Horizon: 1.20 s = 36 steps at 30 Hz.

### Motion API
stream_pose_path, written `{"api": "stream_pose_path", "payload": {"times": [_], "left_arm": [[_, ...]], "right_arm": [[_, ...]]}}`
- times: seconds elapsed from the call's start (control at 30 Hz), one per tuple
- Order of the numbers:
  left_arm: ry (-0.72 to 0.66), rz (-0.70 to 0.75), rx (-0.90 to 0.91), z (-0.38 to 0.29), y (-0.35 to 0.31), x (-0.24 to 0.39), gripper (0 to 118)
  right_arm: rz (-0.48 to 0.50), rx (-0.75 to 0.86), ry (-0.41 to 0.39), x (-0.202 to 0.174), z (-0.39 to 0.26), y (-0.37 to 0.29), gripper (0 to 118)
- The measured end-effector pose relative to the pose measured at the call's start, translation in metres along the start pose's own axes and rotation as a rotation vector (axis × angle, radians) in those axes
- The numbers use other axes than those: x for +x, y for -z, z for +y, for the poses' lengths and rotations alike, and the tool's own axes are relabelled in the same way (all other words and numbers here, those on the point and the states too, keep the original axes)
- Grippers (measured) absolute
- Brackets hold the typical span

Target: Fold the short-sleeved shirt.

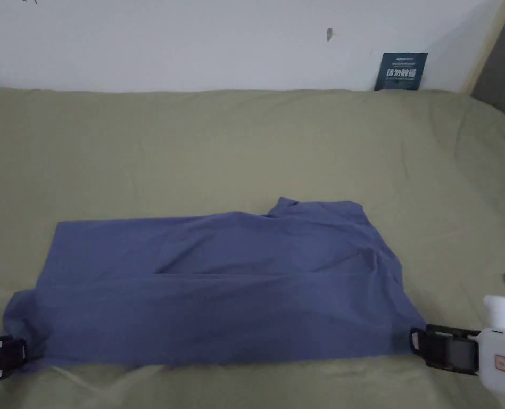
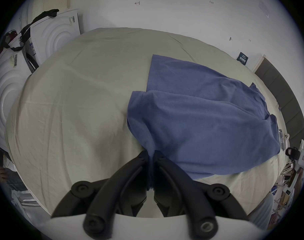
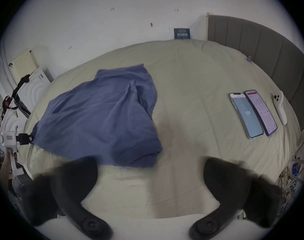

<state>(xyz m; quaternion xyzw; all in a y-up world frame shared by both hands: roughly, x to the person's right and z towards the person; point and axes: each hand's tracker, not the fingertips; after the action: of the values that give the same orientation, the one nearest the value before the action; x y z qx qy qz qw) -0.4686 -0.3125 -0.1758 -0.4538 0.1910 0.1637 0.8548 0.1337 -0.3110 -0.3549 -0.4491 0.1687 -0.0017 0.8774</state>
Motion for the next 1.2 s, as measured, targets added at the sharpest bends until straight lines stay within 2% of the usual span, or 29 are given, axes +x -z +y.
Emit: {"api": "stream_pose_path", "payload": {"times": [0.03,0.07,0.13,0.17,0.2,0.23,0.27,0.3,0.33,0.4,0.67,0.83,0.9,1.1,1.2], "left_arm": [[-0.005,-0.003,0.000,0.000,0.000,0.000,5],[-0.003,-0.001,0.003,0.001,-0.003,0.002,5],[-0.003,0.004,0.003,0.001,-0.004,0.004,5],[-0.004,0.003,0.002,0.001,-0.004,0.004,5],[-0.006,0.001,0.000,0.002,-0.004,0.003,5],[0.000,0.005,-0.001,0.003,-0.003,0.003,5],[0.010,0.005,-0.006,0.004,-0.003,0.003,5],[0.013,0.010,-0.007,0.004,-0.002,0.003,5],[0.016,0.013,-0.010,0.004,-0.003,0.003,5],[0.015,0.006,-0.007,0.004,-0.008,0.001,5],[0.058,0.012,0.001,-0.002,-0.039,-0.003,5],[0.007,-0.028,-0.010,-0.035,-0.070,-0.022,5],[0.037,-0.021,-0.016,-0.052,-0.085,-0.024,5],[0.027,-0.021,-0.059,-0.095,-0.109,-0.036,5],[0.024,-0.027,-0.060,-0.095,-0.105,-0.039,5]], "right_arm": [[0.024,0.021,-0.015,-0.004,0.004,0.002,111],[-0.007,0.011,-0.024,-0.006,0.011,0.009,111],[0.000,-0.013,-0.033,-0.011,0.005,0.027,110],[0.011,-0.027,-0.038,-0.013,0.003,0.034,105],[0.016,-0.050,-0.048,-0.015,0.003,0.043,92],[0.006,-0.078,-0.063,-0.018,0.004,0.051,68],[-0.009,-0.080,-0.076,-0.020,0.008,0.052,35],[-0.003,-0.070,-0.078,-0.021,0.008,0.052,17],[-0.030,-0.052,-0.105,-0.022,0.009,0.049,10],[0.035,-0.041,-0.076,-0.020,0.010,0.039,10],[0.017,-0.007,-0.084,-0.017,-0.003,-0.012,9],[0.042,0.001,-0.063,-0.013,-0.039,-0.050,9],[0.046,-0.009,-0.068,-0.014,-0.057,-0.061,9],[0.056,-0.047,-0.060,-0.015,-0.097,-0.073,9],[0.050,-0.046,-0.020,-0.014,-0.100,-0.067,10]]}}
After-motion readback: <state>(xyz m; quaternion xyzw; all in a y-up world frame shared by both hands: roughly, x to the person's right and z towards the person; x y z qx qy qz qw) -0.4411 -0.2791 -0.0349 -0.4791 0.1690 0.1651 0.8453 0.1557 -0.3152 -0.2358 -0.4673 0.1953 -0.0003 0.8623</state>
